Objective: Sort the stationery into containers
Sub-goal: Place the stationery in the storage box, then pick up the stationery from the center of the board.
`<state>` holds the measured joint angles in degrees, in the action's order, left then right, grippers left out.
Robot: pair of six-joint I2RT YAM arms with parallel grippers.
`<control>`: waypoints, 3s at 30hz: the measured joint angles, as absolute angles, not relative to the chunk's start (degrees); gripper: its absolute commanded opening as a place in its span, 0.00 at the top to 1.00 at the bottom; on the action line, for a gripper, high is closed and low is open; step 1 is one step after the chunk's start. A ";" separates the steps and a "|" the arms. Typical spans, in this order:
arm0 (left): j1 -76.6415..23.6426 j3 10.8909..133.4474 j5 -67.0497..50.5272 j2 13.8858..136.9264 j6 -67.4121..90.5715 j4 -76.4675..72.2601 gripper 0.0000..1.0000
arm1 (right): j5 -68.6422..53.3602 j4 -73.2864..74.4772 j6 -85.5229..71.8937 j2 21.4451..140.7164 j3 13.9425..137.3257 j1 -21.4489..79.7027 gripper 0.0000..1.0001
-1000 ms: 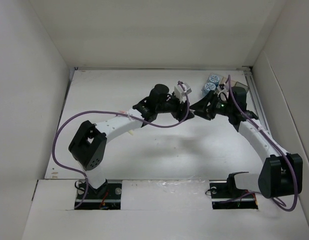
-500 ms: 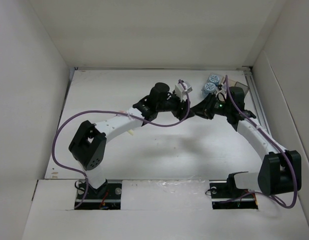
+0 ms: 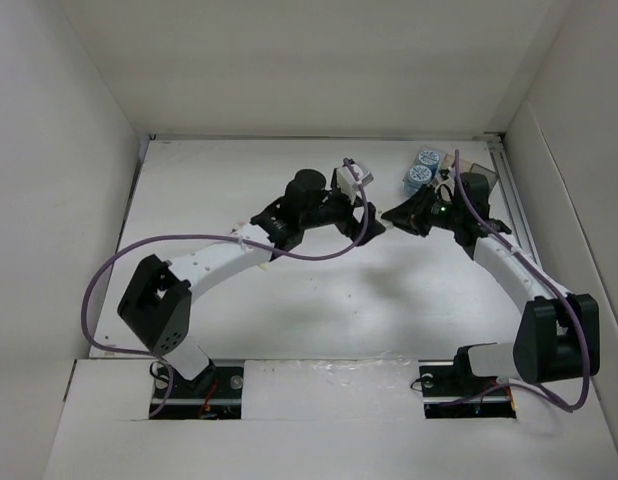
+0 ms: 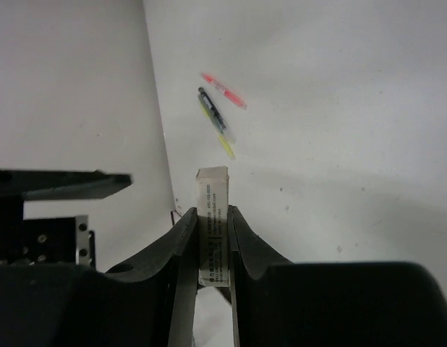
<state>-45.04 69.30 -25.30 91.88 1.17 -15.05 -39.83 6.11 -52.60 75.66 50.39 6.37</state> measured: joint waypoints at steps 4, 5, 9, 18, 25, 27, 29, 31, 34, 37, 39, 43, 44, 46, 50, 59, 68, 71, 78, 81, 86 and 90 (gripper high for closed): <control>-45.04 65.63 -22.48 86.72 2.81 -18.22 0.12 | -38.00 5.37 -53.58 77.56 50.59 3.55 0.81; -45.04 64.45 -21.34 85.32 3.77 -19.05 0.12 | -37.01 5.34 -53.82 77.93 50.78 2.63 0.81; -45.04 59.24 -13.85 80.99 9.80 -22.11 0.13 | -29.56 5.15 -54.76 78.50 51.92 -0.84 0.81; -44.91 49.36 9.76 78.54 21.93 -16.71 0.15 | -4.82 5.63 -56.53 83.92 59.27 -5.15 0.78; -43.35 44.77 24.21 75.68 27.53 -11.27 0.21 | 5.54 9.06 -56.73 97.01 72.16 -5.65 0.76; -42.68 44.73 26.74 75.46 28.82 -10.50 0.21 | 6.74 10.24 -56.53 100.31 75.02 -5.65 0.76; -42.61 44.77 28.93 75.44 30.35 -9.43 0.22 | 7.66 11.14 -56.29 102.98 77.10 -5.65 0.76; -42.65 44.82 30.63 75.44 31.62 -7.88 0.23 | 8.21 12.05 -56.25 104.55 77.71 -5.65 0.74; -42.65 45.04 32.82 75.44 33.56 -6.07 0.25 | 8.67 13.50 -56.01 105.36 77.76 -5.65 0.67; -42.65 45.06 34.79 75.44 35.31 -4.75 0.27 | 8.93 13.72 -55.86 105.36 77.76 -5.65 0.58; -42.65 45.15 35.70 75.44 36.34 -3.92 0.28 | 9.04 13.74 -55.72 105.36 77.76 -5.65 0.53; -42.65 45.50 37.39 75.57 38.13 -2.48 0.29 | 9.02 13.72 -55.66 105.38 77.76 -5.65 0.46; -42.65 45.74 37.87 75.64 38.57 -2.15 0.31 | 9.02 13.76 -55.66 105.38 77.76 -5.65 0.46; -42.65 46.11 38.70 75.88 39.57 -1.80 0.34 | 8.78 13.85 -55.66 105.30 77.76 -5.65 0.45; -42.65 46.74 40.38 76.71 41.52 -0.64 0.44 | 7.49 13.69 -55.66 101.54 74.72 -5.13 0.47; -37.08 46.98 39.72 79.18 48.45 3.64 0.62 | -1.76 8.32 -53.60 87.35 68.40 10.76 1.00; -34.81 46.81 38.02 79.22 55.22 8.01 0.71 | -6.92 9.08 -49.78 94.35 67.59 25.93 0.97; -34.81 46.54 37.15 79.29 56.66 9.04 0.68 | -6.87 9.91 -49.32 94.41 67.11 28.21 0.93; -34.24 44.69 33.65 80.86 59.13 9.93 0.71 | -6.59 9.98 -48.58 93.56 65.93 28.82 0.77; -34.00 42.24 32.08 80.86 59.79 10.20 0.71 | -6.46 10.17 -48.27 92.14 65.19 28.51 0.73; -33.98 39.81 30.37 80.82 60.60 10.00 0.71 | -6.50 10.17 -48.21 90.35 64.75 28.10 0.73; -34.00 39.72 29.50 80.90 60.73 9.39 0.71 | -6.57 10.20 -48.21 90.24 64.75 28.10 0.72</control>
